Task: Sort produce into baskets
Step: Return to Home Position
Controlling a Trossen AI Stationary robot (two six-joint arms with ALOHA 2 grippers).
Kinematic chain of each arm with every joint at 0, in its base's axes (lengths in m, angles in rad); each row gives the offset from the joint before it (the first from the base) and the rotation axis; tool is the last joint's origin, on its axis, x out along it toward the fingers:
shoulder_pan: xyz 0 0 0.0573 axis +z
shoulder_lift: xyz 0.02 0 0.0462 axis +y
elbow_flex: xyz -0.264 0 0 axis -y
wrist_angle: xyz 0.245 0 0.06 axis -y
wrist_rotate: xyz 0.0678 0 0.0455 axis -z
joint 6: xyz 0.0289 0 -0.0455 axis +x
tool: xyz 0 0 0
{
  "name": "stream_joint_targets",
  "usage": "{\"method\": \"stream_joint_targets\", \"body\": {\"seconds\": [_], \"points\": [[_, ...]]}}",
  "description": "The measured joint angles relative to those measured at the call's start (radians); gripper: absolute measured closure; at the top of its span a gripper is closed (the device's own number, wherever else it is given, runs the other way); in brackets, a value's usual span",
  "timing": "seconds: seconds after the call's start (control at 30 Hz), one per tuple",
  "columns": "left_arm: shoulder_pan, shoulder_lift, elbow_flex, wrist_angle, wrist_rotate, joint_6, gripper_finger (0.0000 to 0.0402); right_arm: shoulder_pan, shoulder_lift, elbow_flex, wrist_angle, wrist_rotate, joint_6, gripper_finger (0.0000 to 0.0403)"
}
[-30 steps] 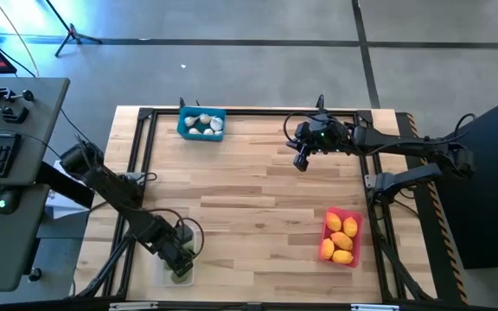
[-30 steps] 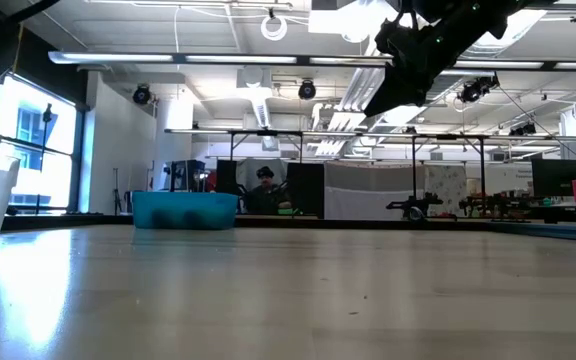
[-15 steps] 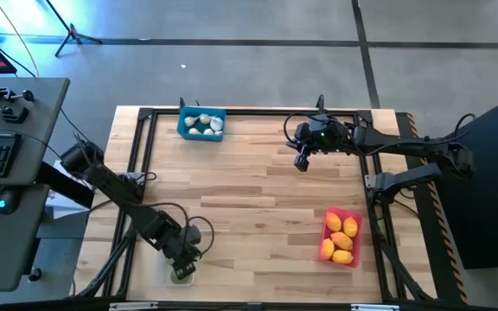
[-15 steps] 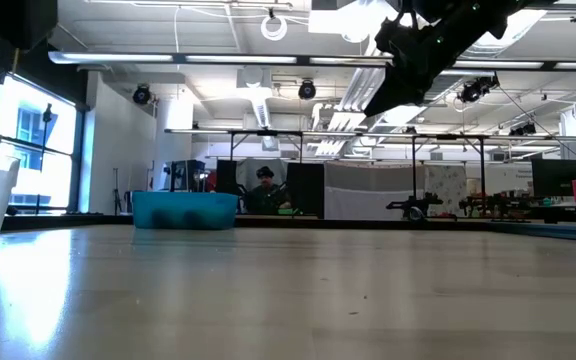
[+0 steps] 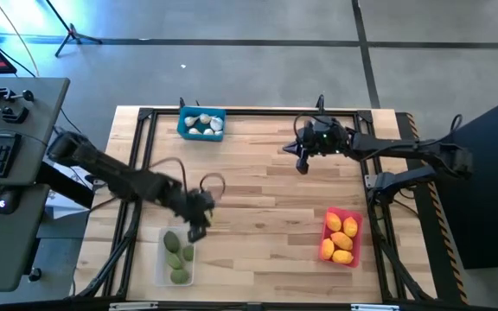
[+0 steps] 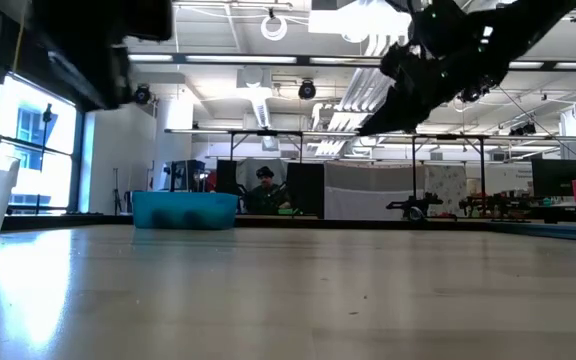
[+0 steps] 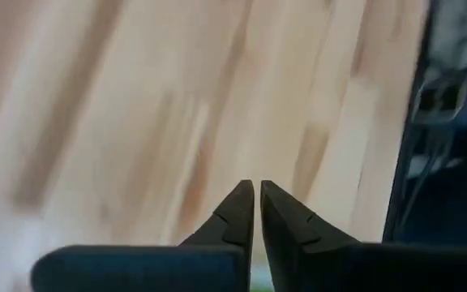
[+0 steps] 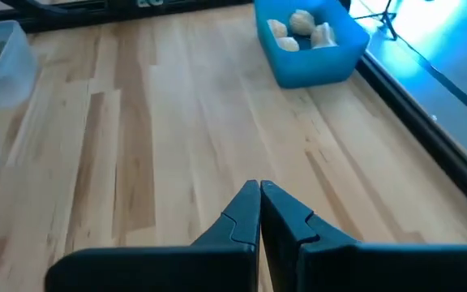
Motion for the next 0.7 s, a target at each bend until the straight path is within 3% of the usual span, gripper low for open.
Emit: {"method": "stream_joint_targets", "body": {"seconds": [0.2, 0.33, 0.43, 0.57, 0.7], "points": [[0.247, -0.072, -0.17, 0.329, 0.106, 0.28, 0.04, -0.026, 0.0, -0.121, 0.183, -0.017, -0.004, 0.0403], [0.407, -0.083, -0.245, 0.5, 0.182, 0.538, 0.0401, -0.045, 0.0, -0.145, 0.132, 0.019, 0.0, 0.0403], [0.53, -0.083, -0.293, 0.601, 0.237, 0.649, 0.0401, -0.059, -0.001, -0.167, 0.122, 0.037, -0.021, 0.0403], [0.692, -0.083, -0.361, 0.731, 0.32, 0.703, 0.0401, -0.097, -0.002, -0.25, 0.292, -0.092, -0.097, 0.0403], [0.813, -0.083, -0.438, 0.906, 0.431, 0.699, 0.0401, -0.162, -0.002, -0.354, 0.494, -0.234, -0.022, 0.0403]]}}
